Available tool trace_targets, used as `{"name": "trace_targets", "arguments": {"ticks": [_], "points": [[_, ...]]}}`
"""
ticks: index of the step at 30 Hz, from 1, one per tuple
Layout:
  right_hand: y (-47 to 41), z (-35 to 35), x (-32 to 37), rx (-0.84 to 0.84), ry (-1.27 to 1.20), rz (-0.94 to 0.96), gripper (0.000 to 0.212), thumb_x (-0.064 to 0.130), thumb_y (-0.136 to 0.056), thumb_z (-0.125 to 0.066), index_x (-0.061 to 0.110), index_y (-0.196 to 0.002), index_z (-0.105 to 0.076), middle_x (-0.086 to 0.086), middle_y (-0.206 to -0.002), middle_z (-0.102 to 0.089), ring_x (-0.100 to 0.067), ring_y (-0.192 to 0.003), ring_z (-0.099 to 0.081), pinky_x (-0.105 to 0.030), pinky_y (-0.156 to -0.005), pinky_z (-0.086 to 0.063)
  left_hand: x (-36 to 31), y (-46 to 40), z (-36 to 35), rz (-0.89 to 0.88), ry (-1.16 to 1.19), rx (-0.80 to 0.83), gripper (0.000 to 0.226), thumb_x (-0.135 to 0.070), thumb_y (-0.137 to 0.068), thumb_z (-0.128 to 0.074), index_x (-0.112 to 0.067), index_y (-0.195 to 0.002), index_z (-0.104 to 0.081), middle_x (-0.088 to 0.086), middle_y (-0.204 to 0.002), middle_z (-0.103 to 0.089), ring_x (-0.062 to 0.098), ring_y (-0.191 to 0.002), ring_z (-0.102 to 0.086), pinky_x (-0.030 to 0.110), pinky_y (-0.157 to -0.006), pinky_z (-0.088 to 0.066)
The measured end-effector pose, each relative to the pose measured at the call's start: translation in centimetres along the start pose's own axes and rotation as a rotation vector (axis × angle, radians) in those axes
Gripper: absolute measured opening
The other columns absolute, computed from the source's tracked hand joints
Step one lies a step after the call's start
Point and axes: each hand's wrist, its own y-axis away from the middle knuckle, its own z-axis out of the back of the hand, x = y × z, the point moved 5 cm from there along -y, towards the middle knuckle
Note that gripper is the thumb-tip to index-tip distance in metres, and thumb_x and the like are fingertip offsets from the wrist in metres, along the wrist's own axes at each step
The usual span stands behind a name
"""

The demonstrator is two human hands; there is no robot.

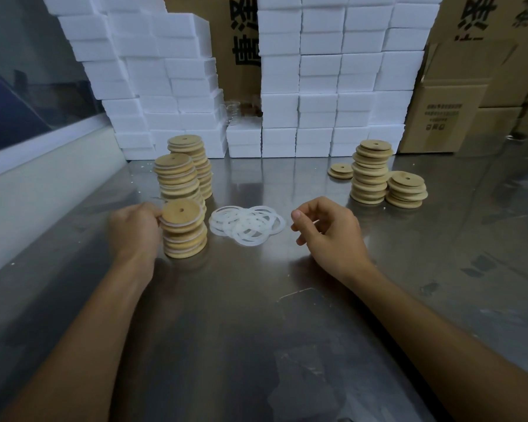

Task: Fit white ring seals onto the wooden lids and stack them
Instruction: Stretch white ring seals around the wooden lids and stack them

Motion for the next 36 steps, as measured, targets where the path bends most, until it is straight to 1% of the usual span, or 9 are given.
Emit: {"name": "trace_targets", "arguments": {"ticks": [4, 16, 18, 21, 27, 30, 32, 34, 36], "points": [[0.0, 0.0, 0.0, 0.01, -0.002, -0.014, 0.009, 0.025, -0.093, -0.065, 0.021, -0.086, -0.064, 0.001, -0.078, -0.07, -0.01, -0.059, -0.068, -0.024, -0.055, -0.056, 0.6, -0.1, 0.3, 0.005, -0.154, -0.053, 0.01, -0.009, -0.08, -0.052, -0.005, -0.074, -0.058, 0.014, -0.068, -0.045, 0.023, -0.059, -0.039, 0.029, -0.049, -0.026], [-0.2, 0.3, -0.5, -0.042, -0.013, -0.031, 0.01, 0.025, -0.093, -0.066, 0.019, -0.086, -0.065, 0.003, -0.073, -0.07, -0.011, -0.059, -0.068, -0.019, -0.055, -0.054, 0.3, 0.1, 0.0, -0.059, -0.274, -0.046, 0.017, -0.019, -0.084, -0.054, -0.006, -0.075, -0.06, 0.013, -0.069, -0.048, 0.019, -0.051, -0.037, 0.029, -0.048, -0.029], [-0.5, 0.7, -0.8, -0.096, 0.004, -0.037, 0.01, 0.026, -0.093, -0.066, 0.019, -0.086, -0.065, 0.004, -0.07, -0.07, -0.011, -0.061, -0.067, -0.023, -0.059, -0.056, 0.1, 0.5, 0.3, -0.124, -0.33, -0.09, 0.024, -0.024, -0.081, -0.049, -0.007, -0.066, -0.055, 0.011, -0.064, -0.046, 0.022, -0.052, -0.037, 0.03, -0.049, -0.029], [-0.9, 1.8, -1.7, -0.209, 0.017, -0.084, 0.01, 0.027, -0.093, -0.065, 0.02, -0.085, -0.066, 0.005, -0.067, -0.069, -0.009, -0.064, -0.066, -0.025, -0.063, -0.053, -1.5, 1.8, 0.2, -0.396, -0.471, -0.147, 0.026, -0.026, -0.077, -0.046, -0.011, -0.056, -0.042, 0.004, -0.052, -0.039, 0.024, -0.051, -0.036, 0.03, -0.048, -0.027], [-1.7, 4.3, -3.9, -0.452, -0.074, -0.229, 0.009, 0.024, -0.09, -0.064, 0.022, -0.082, -0.065, 0.008, -0.064, -0.062, 0.004, -0.056, -0.056, -0.023, -0.061, -0.048, -3.9, 9.2, -5.2, -1.024, -0.49, 0.208, 0.03, -0.012, -0.076, -0.057, -0.016, -0.055, -0.037, -0.001, -0.049, -0.031, 0.026, -0.047, -0.03, 0.033, -0.046, -0.028], [-2.0, 5.5, -4.4, -0.57, -0.025, -0.232, 0.007, 0.021, -0.088, -0.064, 0.025, -0.082, -0.062, 0.012, -0.07, -0.062, 0.01, -0.06, -0.055, -0.016, -0.063, -0.042, -2.2, 10.6, -7.6, -1.041, -0.608, 0.424, 0.019, -0.017, -0.081, -0.063, -0.013, -0.068, -0.051, -0.006, -0.062, -0.045, 0.02, -0.056, -0.042, 0.03, -0.052, -0.033], [-2.3, 6.7, -4.8, -0.669, 0.019, -0.255, 0.007, 0.018, -0.086, -0.063, 0.023, -0.091, -0.06, 0.005, -0.09, -0.064, 0.004, -0.076, -0.058, -0.017, -0.073, -0.045, -0.9, 9.9, -7.9, -0.962, -0.698, 0.475, 0.008, -0.022, -0.084, -0.063, -0.016, -0.09, -0.064, -0.005, -0.085, -0.058, 0.021, -0.072, -0.055, 0.03, -0.06, -0.039], [-2.5, 8.0, -5.7, -0.756, 0.029, -0.305, 0.019, 0.015, -0.085, -0.062, 0.021, -0.102, -0.059, -0.002, -0.107, -0.06, -0.011, -0.092, -0.059, -0.028, -0.089, -0.05, -0.2, 9.2, -7.6, -0.894, -0.742, 0.473, 0.023, -0.026, -0.087, -0.062, -0.019, -0.108, -0.067, -0.003, -0.104, -0.063, 0.021, -0.086, -0.06, 0.028, -0.066, -0.039], [-2.8, 8.7, -6.3, -0.8, -0.002, -0.347, 0.023, 0.013, -0.084, -0.061, 0.023, -0.104, -0.055, -0.001, -0.103, -0.061, -0.016, -0.094, -0.06, -0.038, -0.095, -0.051, -0.1, 8.7, -7.4, -0.869, -0.742, 0.45, 0.026, -0.027, -0.088, -0.063, -0.02, -0.113, -0.068, -0.003, -0.109, -0.064, 0.019, -0.091, -0.062, 0.025, -0.068, -0.037]]}}
